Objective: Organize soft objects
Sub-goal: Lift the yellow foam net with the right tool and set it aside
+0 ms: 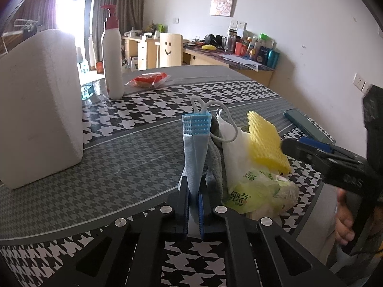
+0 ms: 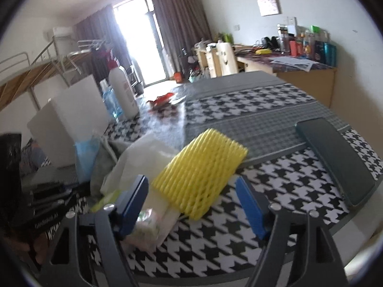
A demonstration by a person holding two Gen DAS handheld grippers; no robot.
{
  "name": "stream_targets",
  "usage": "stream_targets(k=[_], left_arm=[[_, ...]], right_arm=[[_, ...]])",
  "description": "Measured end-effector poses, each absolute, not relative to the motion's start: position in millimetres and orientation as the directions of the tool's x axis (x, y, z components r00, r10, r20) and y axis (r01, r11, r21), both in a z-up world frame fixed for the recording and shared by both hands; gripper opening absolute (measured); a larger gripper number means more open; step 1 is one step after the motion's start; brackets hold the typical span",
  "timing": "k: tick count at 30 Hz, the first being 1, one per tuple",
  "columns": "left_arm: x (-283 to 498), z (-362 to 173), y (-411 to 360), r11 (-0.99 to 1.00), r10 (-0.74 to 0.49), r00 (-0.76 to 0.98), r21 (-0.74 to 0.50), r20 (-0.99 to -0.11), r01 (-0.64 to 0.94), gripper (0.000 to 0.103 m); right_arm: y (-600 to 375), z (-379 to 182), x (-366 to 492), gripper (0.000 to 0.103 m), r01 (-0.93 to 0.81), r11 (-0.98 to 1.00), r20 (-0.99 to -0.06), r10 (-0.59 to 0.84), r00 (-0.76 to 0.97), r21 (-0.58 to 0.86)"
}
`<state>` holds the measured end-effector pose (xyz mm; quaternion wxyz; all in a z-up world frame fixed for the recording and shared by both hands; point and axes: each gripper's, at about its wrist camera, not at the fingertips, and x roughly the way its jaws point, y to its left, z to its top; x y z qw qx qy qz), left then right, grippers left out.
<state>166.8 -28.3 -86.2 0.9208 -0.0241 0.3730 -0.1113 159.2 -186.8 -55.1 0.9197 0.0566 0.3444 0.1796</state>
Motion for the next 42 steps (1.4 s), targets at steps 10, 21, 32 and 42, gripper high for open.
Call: stream_targets(k=[10,21,32,42], left_arm=[[163.7,-85.9,-27.1,0.971,-0.238,0.696,-0.143,-0.677,0.193,0.006],[168.9,-87.7,-27.7,0.967,-0.252,0.685,-0.153,-0.683,0.204,0.006],[159.0,-72.7,-20.4,0.962,-0.274,0.728,-0.169,-0.628,0.216,0.006],[154.5,-44.8,-16.2,0.962,-0.273,0.771,-0.167,-0.575,0.216,0.005]], right_arm=[[-181.6,-67.9,196.3,0.080,-0.223,0.942,-0.715,0.334,0.614,0.249],[-172.0,-71.8,207.4,0.044,-0.233,0.945,-0.742,0.323,0.588,0.227],[-174.3,-37.4,192.0,0.018,-0.265,0.934,-0.672,0.357,0.649,0.240],[-169.6,-0.9,164.9,0.019,-0.324,0.924,-0.582,0.379,0.719,0.203]])
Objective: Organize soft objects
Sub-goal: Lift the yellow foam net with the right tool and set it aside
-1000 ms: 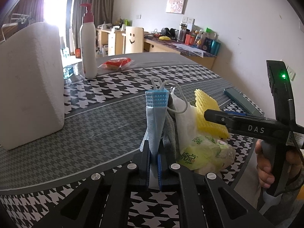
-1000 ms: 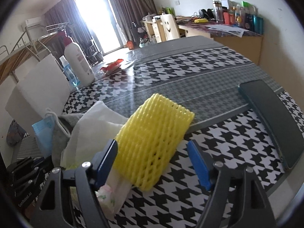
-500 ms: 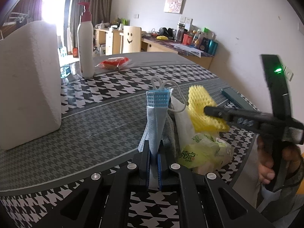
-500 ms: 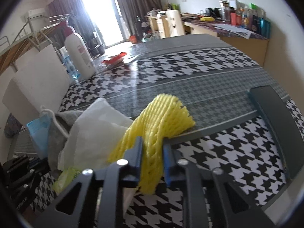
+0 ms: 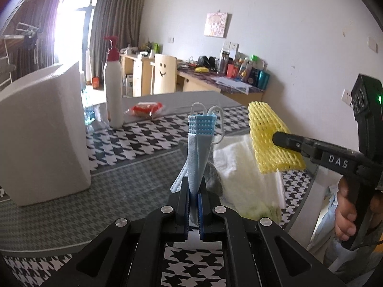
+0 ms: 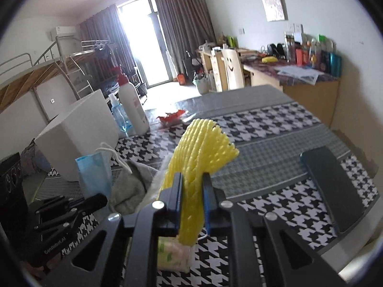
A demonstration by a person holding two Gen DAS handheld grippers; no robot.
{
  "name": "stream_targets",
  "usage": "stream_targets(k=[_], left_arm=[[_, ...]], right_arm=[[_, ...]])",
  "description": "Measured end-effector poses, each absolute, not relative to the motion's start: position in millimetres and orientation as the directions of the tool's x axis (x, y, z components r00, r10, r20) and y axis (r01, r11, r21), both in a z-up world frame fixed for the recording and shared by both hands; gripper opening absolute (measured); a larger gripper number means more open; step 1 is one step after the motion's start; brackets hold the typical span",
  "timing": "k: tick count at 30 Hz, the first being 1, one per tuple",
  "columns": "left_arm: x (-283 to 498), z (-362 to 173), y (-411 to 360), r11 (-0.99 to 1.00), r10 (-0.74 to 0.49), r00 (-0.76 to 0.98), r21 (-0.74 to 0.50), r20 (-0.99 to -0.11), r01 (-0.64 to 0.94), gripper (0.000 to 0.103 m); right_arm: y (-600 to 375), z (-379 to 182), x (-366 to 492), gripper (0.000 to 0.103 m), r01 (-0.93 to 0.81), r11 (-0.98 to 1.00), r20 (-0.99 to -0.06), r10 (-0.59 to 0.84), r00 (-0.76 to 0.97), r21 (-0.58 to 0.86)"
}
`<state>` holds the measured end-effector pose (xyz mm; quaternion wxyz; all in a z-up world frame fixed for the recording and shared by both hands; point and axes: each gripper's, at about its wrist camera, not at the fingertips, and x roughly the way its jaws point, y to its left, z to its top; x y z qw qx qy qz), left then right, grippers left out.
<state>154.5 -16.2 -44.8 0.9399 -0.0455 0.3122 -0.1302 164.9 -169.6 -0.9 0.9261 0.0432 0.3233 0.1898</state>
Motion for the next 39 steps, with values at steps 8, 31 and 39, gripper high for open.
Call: stream_targets(k=[8,31,39], left_arm=[[150.6,-36.5,-8.8,0.967,-0.256,0.790,-0.157,-0.557,0.203,0.005],[149.4,-49.2,16.5,0.978,-0.203,0.783,-0.154,-0.588,0.137,0.005],[144.6,-47.7,18.2,0.974,-0.223,0.780,-0.164,-0.585,0.156,0.005]], right_arm=[[-168.0,11.1,164.2,0.019,-0.382,0.904,-0.545,0.423,0.724,0.193],[-168.0,-48.1,192.3,0.060,-0.280,0.958,-0.684,0.243,0.688,0.059],[-151.7,-38.4,156.0,0.060,-0.428,0.902,-0.668,0.354,0.655,0.058]])
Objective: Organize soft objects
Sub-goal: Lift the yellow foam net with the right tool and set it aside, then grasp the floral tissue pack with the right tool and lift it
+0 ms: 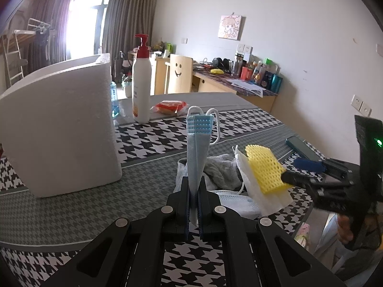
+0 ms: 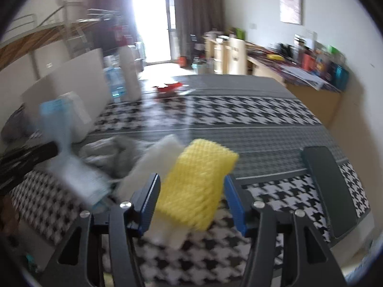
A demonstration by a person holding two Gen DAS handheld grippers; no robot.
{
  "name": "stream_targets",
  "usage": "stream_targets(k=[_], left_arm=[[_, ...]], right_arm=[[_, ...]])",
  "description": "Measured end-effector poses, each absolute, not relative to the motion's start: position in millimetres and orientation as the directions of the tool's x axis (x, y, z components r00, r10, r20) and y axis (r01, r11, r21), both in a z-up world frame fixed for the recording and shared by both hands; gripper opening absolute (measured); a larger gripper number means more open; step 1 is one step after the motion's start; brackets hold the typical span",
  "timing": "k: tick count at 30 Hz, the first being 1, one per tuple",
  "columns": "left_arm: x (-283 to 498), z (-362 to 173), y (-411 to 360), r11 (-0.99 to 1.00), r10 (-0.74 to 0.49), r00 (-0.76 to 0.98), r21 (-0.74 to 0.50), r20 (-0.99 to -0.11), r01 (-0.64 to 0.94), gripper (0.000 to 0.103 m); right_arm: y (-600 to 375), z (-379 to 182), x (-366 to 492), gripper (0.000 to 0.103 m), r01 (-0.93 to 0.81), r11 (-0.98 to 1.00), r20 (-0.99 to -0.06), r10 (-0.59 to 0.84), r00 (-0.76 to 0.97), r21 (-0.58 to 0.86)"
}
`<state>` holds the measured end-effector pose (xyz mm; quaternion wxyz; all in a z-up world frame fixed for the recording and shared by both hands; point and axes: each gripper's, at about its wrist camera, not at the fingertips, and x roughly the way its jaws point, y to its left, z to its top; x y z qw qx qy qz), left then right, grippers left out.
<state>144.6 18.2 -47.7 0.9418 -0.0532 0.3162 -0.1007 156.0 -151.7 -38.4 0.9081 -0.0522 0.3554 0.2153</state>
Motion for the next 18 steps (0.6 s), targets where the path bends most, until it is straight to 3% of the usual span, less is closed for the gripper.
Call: stream_targets(k=[12,18], left_arm=[[132.4,-50.6,26.9,0.971,-0.235,0.776,-0.185,-0.585,0.154,0.005],[126.8,-47.8,31.8,0.973,-0.222,0.782,-0.187,-0.583,0.137,0.005]], right_arm=[[-149.8,-33.6,104.5,0.060,-0.539,0.841,-0.665,0.431,0.610,0.049],[-154.1,-41.8,85.6,0.060,-0.599,0.793,-0.685,0.499,0.531,0.112]])
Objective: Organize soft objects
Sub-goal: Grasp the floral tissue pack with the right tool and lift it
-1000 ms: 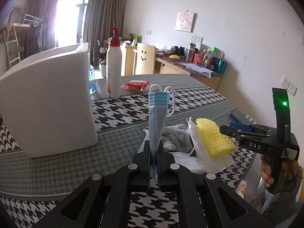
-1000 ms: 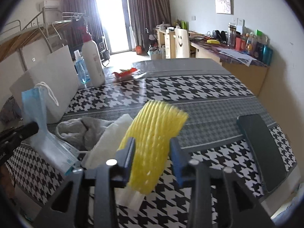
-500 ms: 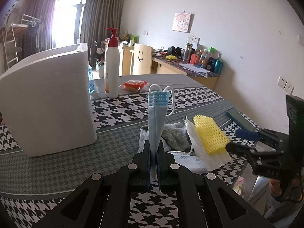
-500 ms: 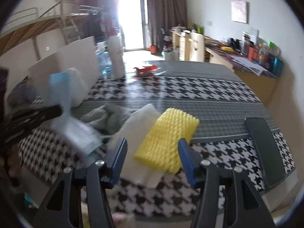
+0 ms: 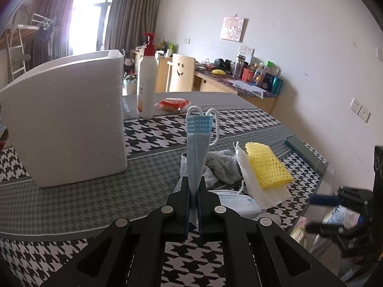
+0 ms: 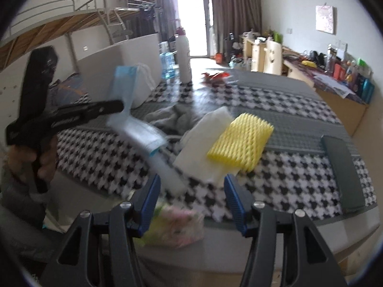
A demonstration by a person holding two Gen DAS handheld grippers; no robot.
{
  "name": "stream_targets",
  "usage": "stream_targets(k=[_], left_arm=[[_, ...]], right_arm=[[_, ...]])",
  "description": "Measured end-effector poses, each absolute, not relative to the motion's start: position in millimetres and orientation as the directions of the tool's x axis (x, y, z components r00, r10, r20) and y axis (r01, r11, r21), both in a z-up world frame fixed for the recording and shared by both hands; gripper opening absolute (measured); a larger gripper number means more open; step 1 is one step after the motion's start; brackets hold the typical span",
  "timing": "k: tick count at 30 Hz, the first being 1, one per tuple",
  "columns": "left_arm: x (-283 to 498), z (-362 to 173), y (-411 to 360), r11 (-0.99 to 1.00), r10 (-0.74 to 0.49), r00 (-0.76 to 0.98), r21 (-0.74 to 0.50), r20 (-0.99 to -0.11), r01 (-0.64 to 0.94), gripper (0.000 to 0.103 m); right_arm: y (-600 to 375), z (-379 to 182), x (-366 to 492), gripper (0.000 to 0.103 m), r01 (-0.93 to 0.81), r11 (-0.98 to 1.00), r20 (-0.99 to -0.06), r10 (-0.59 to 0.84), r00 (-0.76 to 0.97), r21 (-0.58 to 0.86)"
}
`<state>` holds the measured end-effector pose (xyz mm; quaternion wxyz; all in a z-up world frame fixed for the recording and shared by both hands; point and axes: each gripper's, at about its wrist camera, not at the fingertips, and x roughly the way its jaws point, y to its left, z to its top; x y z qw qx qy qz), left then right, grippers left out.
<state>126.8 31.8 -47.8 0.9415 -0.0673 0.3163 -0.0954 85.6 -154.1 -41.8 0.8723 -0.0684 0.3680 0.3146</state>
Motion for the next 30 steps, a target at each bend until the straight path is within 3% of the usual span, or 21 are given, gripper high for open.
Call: stream_targets(k=[5,8,24,25,26,30], left_arm=[[124.3,-49.2,27.5,0.974,-0.219,0.778,-0.185,-0.589,0.135,0.005],[122.8,-48.9,23.0,0.973,-0.222,0.778,-0.179,-0.588,0.142,0.005],[113.1,-49.0,28.5,0.972,-0.224,0.789,-0.186,-0.573,0.141,0.005],[112.6,-49.1,29.6,0.972,-0.224,0.790,-0.187,-0.571,0.141,0.005],[111.8,-49.1,30.3,0.973,-0.223,0.790,-0.186,-0.571,0.140,0.005],[110.2,-50.3,33.2,0.973,-0.219,0.792,-0.193,-0.570,0.130,0.005]], right_arm=[[-152.7,-50.8,69.6,0.062,-0.629,0.765,-0.689,0.530,0.494,0.138],[-152.0,-54.3,63.4,0.075,-0.629,0.765,-0.689,0.530,0.494,0.137],[-140.7,-76.2,68.5,0.074,-0.628,0.768,-0.725,0.503,0.470,0.125],[-139.7,-77.9,68.9,0.072,-0.628,0.767,-0.729,0.503,0.465,0.129],[-139.9,-77.8,69.6,0.061,-0.622,0.772,-0.724,0.504,0.471,0.133],[-139.8,-75.8,71.1,0.037,-0.627,0.762,-0.720,0.527,0.452,0.164]])
